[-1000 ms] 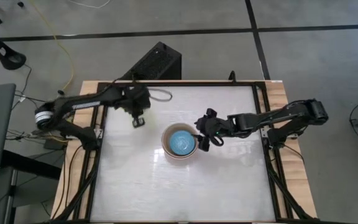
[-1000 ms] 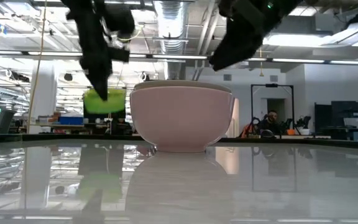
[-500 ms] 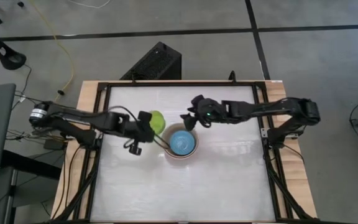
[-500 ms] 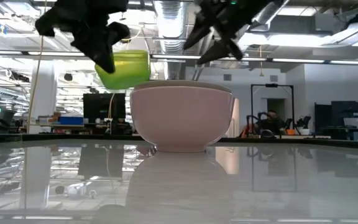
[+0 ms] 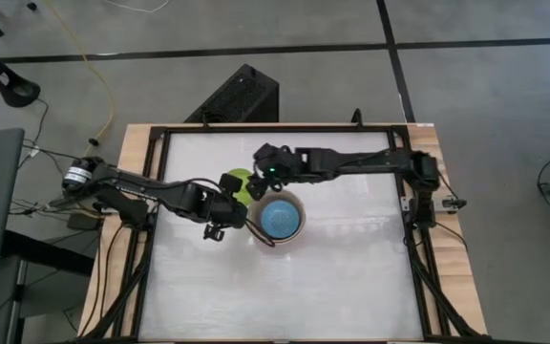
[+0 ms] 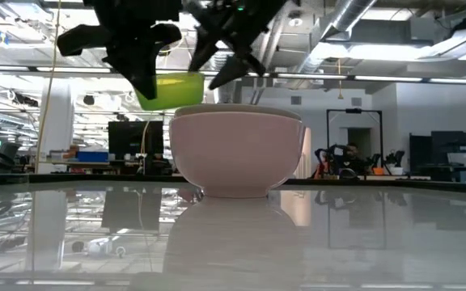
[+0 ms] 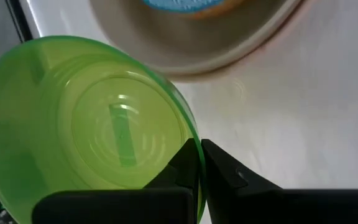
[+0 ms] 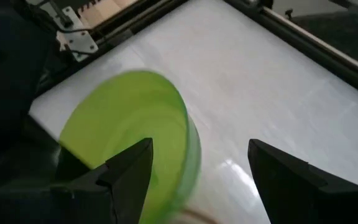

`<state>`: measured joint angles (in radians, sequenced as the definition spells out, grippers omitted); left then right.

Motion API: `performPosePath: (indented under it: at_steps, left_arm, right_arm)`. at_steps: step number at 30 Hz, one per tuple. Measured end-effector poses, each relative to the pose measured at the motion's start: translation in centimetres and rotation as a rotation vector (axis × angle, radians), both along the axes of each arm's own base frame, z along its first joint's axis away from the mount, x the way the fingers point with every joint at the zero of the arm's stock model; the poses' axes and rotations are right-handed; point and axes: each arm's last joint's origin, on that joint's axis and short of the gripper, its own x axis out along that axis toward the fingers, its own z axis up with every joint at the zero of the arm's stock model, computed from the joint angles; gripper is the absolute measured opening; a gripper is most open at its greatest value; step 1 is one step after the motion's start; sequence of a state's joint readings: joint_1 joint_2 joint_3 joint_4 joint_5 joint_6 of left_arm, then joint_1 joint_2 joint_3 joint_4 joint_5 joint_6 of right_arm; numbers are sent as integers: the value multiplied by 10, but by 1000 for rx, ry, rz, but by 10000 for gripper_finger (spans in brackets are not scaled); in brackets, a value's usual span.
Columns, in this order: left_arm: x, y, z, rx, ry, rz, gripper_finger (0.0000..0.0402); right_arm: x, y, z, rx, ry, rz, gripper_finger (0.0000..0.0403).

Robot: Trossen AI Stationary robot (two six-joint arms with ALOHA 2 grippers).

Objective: Nest bowls inside each other
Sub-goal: Stack the green bowl on top of the blue bowl

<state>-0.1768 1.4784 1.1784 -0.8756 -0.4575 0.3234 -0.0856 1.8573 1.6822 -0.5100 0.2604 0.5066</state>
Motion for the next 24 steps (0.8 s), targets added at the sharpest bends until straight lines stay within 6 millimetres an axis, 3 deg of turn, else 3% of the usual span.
performPosePath:
  at_steps: [6, 10, 14, 20, 24]
  left_arm:
    - [-6, 3, 2, 27, 25, 42, 0]
    - [-6, 4, 3, 53, 16, 56, 0]
    - [-6, 4, 2, 65, 39, 24, 0]
    - [-4, 3, 3, 76, 26, 10, 0]
    - [-4, 4, 3, 76, 20, 22, 0]
  right_arm:
    - [15, -5, 1, -24, 12, 7, 279]
    - [19, -6, -1, -32, 6, 15, 250]
    - [18, -5, -7, -10, 44, 43, 181]
    - [16, -4, -9, -21, 83, 51, 29]
    - [16, -5, -9, -39, 91, 61, 15]
